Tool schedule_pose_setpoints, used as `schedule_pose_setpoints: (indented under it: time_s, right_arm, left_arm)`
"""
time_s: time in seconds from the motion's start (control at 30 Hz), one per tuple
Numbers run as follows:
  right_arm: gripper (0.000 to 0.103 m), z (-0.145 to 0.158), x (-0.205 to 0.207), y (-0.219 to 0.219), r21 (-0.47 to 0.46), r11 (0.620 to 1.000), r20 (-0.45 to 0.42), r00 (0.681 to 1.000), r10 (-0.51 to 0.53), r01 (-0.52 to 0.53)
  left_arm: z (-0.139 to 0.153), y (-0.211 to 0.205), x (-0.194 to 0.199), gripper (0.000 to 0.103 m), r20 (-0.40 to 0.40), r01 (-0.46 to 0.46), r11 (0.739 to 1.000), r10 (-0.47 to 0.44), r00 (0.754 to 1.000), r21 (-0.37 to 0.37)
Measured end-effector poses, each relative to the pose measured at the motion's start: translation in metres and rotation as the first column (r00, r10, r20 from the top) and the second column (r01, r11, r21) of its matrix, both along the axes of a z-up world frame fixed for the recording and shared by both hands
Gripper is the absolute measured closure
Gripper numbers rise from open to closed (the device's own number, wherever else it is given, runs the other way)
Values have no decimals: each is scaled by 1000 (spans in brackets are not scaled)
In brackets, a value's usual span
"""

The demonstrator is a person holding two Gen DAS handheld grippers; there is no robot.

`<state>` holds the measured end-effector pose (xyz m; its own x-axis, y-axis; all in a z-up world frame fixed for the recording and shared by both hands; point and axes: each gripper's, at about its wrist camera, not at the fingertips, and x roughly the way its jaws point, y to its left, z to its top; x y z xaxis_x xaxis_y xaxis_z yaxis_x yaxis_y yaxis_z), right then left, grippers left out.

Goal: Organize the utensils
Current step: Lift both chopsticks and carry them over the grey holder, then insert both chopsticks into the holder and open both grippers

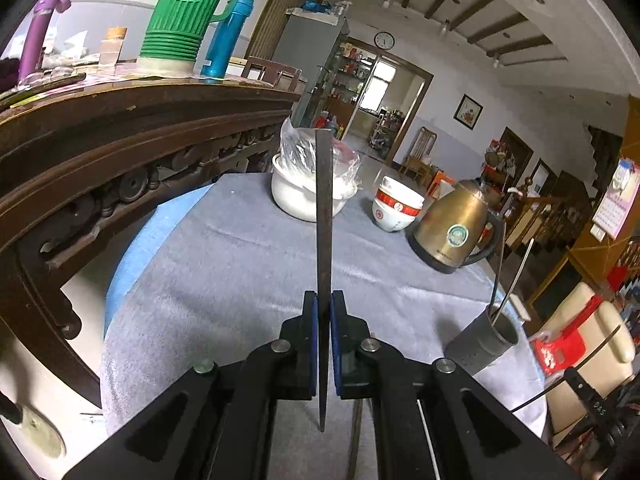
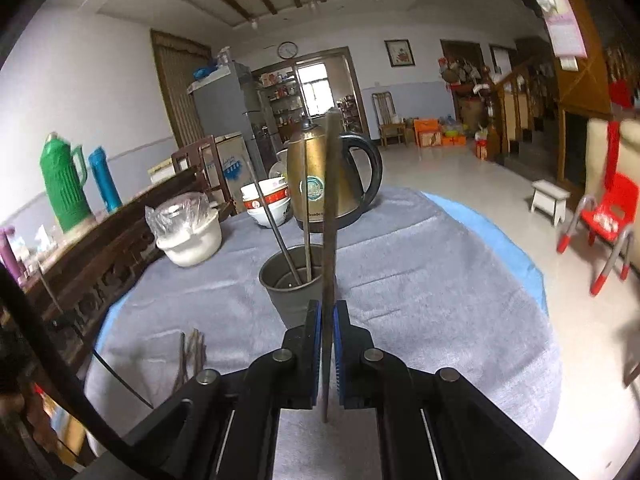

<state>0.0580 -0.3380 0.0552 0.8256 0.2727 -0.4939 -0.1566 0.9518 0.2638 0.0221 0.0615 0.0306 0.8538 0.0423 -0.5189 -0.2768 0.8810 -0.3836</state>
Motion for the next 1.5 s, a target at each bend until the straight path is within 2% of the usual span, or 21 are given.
schedule_pose_setpoints:
  time_s: [0.2,0.43,0.57,0.8,1.03,1.27,1.5]
  right_arm:
    - [97,16,0,-15,78,997,19,1000,-15,14]
    - [97,41,-7,-23,126,992,72,997,-14,5]
    - [97,52,-11,-22,133,991,96,995,-6,-7]
    - [97,78,-11,-23,139,990,161,987,-6,-16]
    - [97,106,7,-18,133,990,233,972,8,-40]
    - [97,108,34,-8,97,993,238,971,35,-60]
    - [97,85,71,1,62,995,164,984,64,-75]
  left_arm:
    - [18,2,0,97,30,2,999,-1,1000,-42]
    - [42,-31,25,97,-9,28,999,-28,1000,22]
    - [53,-50,35,97,-3,69,997,-69,998,20]
    - [90,-72,42,97,120,158,987,-154,981,-25]
    - [120,-96,62,97,214,215,976,-203,955,-34]
    - [130,-122,93,97,225,251,968,-242,944,-14]
    - [111,-154,129,97,147,299,954,-298,943,19]
